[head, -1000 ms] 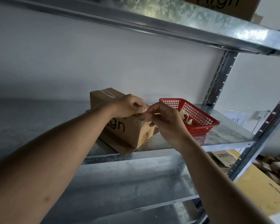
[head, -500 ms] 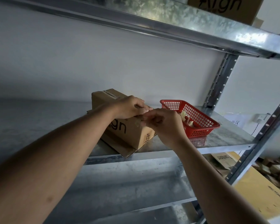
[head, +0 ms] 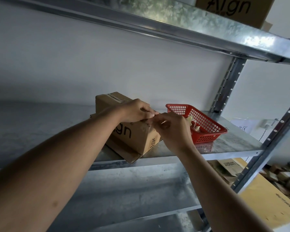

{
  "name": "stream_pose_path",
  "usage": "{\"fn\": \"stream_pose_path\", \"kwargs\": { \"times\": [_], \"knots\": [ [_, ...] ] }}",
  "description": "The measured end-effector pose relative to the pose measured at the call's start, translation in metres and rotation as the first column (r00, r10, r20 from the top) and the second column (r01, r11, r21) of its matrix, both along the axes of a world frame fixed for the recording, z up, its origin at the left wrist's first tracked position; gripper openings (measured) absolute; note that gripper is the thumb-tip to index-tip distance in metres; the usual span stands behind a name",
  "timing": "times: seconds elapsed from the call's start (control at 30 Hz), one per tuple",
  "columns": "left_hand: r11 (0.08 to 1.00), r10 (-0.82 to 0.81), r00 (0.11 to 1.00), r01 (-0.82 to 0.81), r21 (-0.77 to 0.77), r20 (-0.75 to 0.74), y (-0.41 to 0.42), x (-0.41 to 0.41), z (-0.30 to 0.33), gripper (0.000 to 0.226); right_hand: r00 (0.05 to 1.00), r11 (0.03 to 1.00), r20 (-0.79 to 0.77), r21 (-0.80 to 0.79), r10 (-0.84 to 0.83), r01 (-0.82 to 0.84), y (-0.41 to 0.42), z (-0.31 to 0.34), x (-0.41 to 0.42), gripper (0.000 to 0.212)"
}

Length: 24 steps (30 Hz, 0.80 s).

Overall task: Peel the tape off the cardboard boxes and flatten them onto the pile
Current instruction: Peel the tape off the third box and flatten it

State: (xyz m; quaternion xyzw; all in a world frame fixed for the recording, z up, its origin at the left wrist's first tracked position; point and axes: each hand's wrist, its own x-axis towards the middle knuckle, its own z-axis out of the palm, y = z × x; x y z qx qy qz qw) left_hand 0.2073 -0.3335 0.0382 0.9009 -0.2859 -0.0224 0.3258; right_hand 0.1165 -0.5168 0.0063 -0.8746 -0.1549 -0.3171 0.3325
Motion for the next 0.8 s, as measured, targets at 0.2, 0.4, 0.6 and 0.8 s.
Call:
{"fn": "stream_pose_path", "kwargs": {
  "times": [0.2, 0.4, 0.6, 0.8],
  "knots": [
    [0.976, 0.057, 0.997, -0.067, 0.209, 0.052, 0.002, -0.01, 0.005, 0.039, 1.0, 1.0, 0.002, 0.015, 0.026, -0.026, -0.002, 0.004, 0.0, 0.018],
    [0.848, 0.232, 0.969, -0.245, 0.469, 0.088, 0.007, -0.027, 0.004, 0.056, 0.997, 0.999, 0.076, 0.01, -0.032, 0.031, 0.002, 0.001, 0.008, 0.009],
    [0.819, 0.258, 0.957, -0.291, 0.494, 0.135, 0.005, -0.027, 0.002, 0.053, 0.999, 1.0, 0.047, 0.002, -0.002, 0.002, 0.003, -0.002, 0.009, 0.015],
    [0.814, 0.263, 0.949, -0.315, 0.487, 0.175, 0.007, -0.023, -0.003, 0.054, 0.992, 0.999, 0.126, -0.042, 0.029, -0.024, 0.002, -0.014, 0.004, 0.019]
  ]
}}
